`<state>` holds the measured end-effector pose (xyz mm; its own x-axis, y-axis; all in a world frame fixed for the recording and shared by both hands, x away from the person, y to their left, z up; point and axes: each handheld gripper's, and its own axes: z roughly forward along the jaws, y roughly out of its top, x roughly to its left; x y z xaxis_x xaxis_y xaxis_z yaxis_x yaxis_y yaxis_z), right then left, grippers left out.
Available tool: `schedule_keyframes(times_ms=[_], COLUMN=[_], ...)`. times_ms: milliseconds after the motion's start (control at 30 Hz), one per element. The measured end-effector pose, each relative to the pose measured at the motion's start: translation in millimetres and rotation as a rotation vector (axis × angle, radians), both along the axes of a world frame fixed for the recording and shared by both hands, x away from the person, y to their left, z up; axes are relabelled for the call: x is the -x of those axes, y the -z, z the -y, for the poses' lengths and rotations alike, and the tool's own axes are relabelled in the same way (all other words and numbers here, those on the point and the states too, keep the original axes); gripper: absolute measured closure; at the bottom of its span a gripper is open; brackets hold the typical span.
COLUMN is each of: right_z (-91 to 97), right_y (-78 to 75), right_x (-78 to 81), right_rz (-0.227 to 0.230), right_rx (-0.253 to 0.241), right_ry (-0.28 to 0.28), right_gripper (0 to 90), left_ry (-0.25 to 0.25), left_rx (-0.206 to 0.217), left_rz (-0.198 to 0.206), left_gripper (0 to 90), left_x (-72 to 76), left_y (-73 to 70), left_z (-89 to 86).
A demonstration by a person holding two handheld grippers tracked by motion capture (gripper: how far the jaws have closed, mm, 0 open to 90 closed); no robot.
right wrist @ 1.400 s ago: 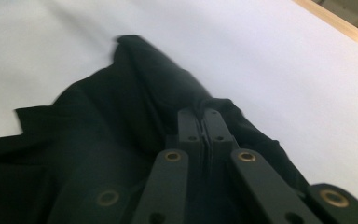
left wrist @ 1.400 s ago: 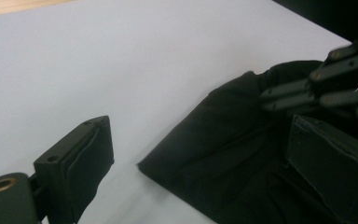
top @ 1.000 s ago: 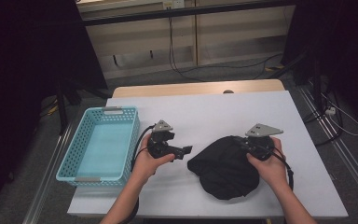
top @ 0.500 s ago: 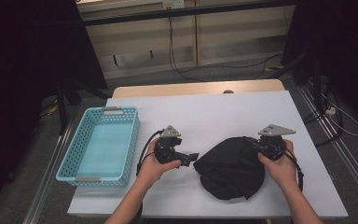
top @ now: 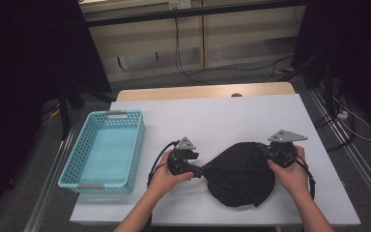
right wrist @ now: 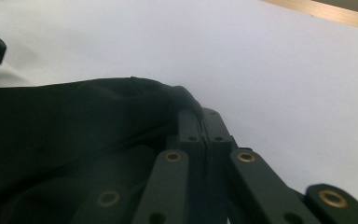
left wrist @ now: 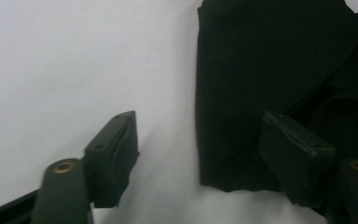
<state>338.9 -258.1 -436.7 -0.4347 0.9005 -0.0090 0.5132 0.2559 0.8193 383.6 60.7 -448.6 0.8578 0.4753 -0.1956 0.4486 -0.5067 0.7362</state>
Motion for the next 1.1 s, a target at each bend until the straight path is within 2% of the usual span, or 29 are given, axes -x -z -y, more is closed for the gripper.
schedule_keyframes(times_ms=[33, 100, 267, 433, 500, 533, 567, 600, 633, 700, 733, 800, 900, 1000, 1067, 1100], right_z=[-0.7, -0.7, -0.8, -2.5, -2.7, -3.0, -3.0, -3.5, -3.5, -4.4, -7.3, -11.1, -16.0, -25.0, -33.8, -44.5], right_y=[-0.9, -0.8, -1.4, -2.4, -2.8, -3.8, -3.8, -6.5, -6.5, -9.9, -13.8, -17.0, -20.9, -26.9, -29.6, -30.0], right_x=[1.5, 1.7, 2.6, 3.3, 3.5, 4.4, 4.4, 5.0, 5.0, 5.8, 6.8, 7.7, 9.0, 11.2, 13.2, 15.5], right_rz=[0.002, 0.003, 0.008, 0.008, 0.008, 0.013, 0.013, 0.026, 0.026, 0.03, 0.04, 0.045, 0.058, 0.075, 0.07, 0.066], right_rx=[0.0, 0.0, -0.017, -0.027, -0.036, -0.048, -0.048, -0.058, -0.058, -0.078, -0.099, -0.103, -0.099, -0.109, -0.107, -0.103], right_ry=[-0.006, -0.006, -0.015, -0.025, -0.027, -0.027, -0.027, -0.038, -0.038, -0.054, -0.065, -0.073, -0.088, -0.145, -0.203, -0.247], right_gripper=[88.2, 88.2, 87.8, 86.2, 84.0, 74.3, 74.3, 62.6, 62.6, 57.3, 51.2, 46.0, 43.1, 40.8, 40.7, 38.7], left_ry=[0.005, 0.018, 0.048, 0.046, 0.047, 0.037, 0.037, 0.019, 0.019, -0.018, -0.036, -0.046, -0.053, -0.081, -0.095, -0.103], left_rx=[-0.002, -0.011, -0.027, -0.025, -0.02, -0.008, -0.008, 0.001, 0.001, 0.025, 0.049, 0.065, 0.068, 0.094, 0.09, 0.096], left_rz=[-0.003, -0.006, -0.011, 0.0, -0.002, -0.008, -0.008, -0.018, -0.018, -0.037, -0.056, -0.058, -0.056, -0.069, -0.068, -0.063], left_gripper=[36.2, 40.0, 57.1, 75.5, 81.2, 84.4, 85.1, 85.7, 85.9, 86.2, 86.4, 86.6, 86.7, 86.7, 86.8, 86.9], left_x=[0.6, 1.7, 3.6, 4.2, 3.4, 2.4, 2.4, 0.5, 0.5, -3.5, -7.3, -9.9, -10.9, -13.5, -15.4, -16.7], left_y=[0.4, 1.2, 6.6, 6.9, 6.2, 5.3, 5.3, 2.9, 2.9, -1.8, -6.3, -11.9, -17.4, -24.9, -29.8, -34.4], left_z=[0.8, 2.2, 5.4, 7.4, 8.1, 7.7, 7.7, 5.9, 5.9, 1.7, -2.6, -6.4, -8.4, -12.3, -15.6, -18.4])
